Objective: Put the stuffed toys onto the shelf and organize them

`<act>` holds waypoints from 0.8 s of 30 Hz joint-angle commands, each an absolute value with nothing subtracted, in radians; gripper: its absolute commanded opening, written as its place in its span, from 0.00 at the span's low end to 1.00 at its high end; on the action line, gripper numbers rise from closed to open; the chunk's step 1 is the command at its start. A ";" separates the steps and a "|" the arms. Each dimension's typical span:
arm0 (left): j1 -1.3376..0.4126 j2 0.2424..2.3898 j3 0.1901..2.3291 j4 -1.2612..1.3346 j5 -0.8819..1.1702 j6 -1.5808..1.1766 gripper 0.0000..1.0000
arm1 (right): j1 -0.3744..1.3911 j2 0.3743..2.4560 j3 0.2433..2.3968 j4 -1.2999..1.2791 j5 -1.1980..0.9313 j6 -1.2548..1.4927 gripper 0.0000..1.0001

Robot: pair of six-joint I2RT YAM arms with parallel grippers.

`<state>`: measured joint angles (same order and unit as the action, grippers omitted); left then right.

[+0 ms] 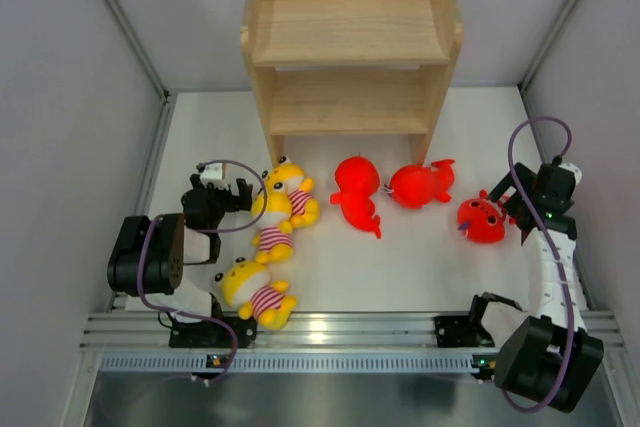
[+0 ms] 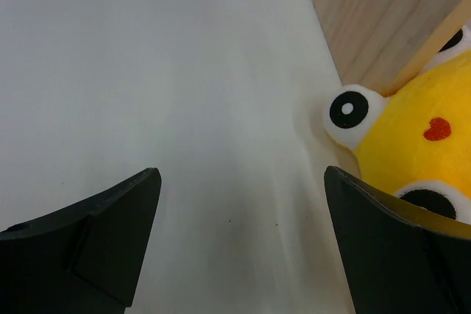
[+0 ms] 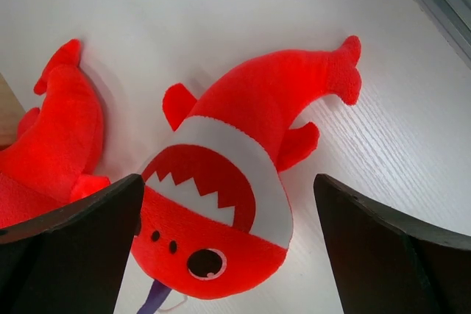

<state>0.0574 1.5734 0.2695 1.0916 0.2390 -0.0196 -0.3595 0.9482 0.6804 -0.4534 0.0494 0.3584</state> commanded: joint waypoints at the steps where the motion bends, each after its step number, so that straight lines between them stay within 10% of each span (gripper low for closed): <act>1: 0.057 1.574 0.287 1.152 0.253 -0.009 0.99 | -0.370 0.930 0.690 -0.426 0.034 0.345 0.99; 12: 0.087 1.493 0.230 1.241 0.312 -0.043 0.99 | -0.370 0.908 0.735 -0.477 -0.008 0.348 0.99; 17: 0.284 1.394 0.667 0.374 0.679 -0.118 0.93 | -0.411 1.018 0.770 -0.463 -0.018 0.412 0.99; 24: 0.285 1.312 0.813 -0.149 0.761 0.142 0.94 | -0.495 1.189 0.746 -0.342 -0.034 0.534 0.99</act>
<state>0.2909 1.3582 0.7872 0.2737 0.6613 0.0074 -0.4706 1.1381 0.7345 -0.4278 -0.0238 0.4587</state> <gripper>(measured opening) 0.936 0.993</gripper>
